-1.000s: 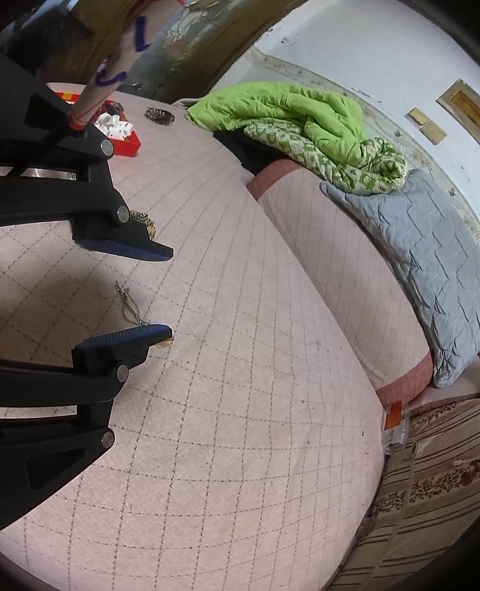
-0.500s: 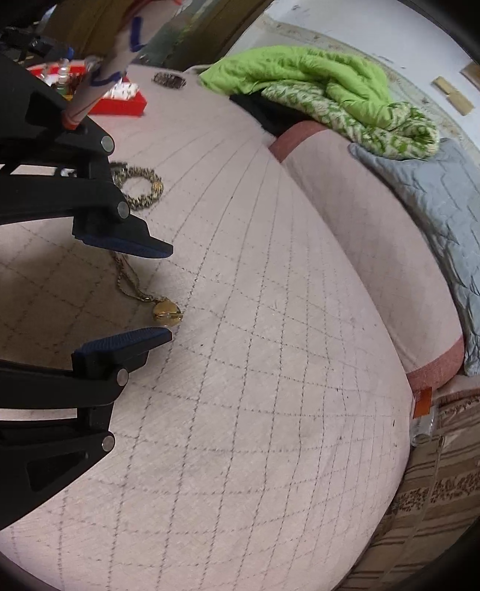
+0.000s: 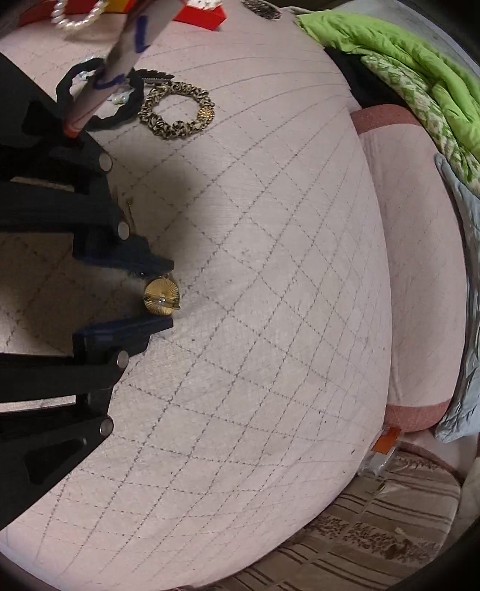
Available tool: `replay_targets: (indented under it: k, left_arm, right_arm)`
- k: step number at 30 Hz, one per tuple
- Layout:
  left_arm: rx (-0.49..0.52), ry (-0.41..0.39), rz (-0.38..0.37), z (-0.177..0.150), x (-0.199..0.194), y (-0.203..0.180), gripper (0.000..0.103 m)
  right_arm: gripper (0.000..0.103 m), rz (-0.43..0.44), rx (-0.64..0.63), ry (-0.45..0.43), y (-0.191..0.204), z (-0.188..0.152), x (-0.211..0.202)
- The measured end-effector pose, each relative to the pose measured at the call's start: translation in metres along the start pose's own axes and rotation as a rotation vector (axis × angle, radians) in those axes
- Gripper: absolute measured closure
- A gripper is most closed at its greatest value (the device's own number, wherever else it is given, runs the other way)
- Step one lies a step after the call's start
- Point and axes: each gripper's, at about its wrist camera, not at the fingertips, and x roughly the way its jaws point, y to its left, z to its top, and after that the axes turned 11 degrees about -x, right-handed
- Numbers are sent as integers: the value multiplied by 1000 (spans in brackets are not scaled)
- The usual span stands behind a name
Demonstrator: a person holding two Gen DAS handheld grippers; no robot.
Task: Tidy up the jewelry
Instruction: 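Grasp the pearl bracelet with the left tool while the right tool grasps the gold pendant, then carry the pearl bracelet and gold pendant into the red tray and open both tools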
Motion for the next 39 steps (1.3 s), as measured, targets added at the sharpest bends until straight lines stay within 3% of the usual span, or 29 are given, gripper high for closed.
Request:
replay_targets:
  k: [3,10,14,29,39]
  left_arm:
    - [1,-6,5,0,-1,1,94]
    - [2,-13,16,0,-1,3,94]
    - [1,-16,22,0,-2,4,94]
    - [-3,-55,61,2,-21,14,94]
    - [-28,-114,102,3,-58,33,94]
  right_arm:
    - [79,29,24,-27,-7,-2,-8]
    - [79,133,60,-305,-7,4,-64]
    - [78,171,38,-393,11,4,-88]
    - [78,281,-35,-426,64,8,-101]
    - [78,359,-158,-453,137,1,-117]
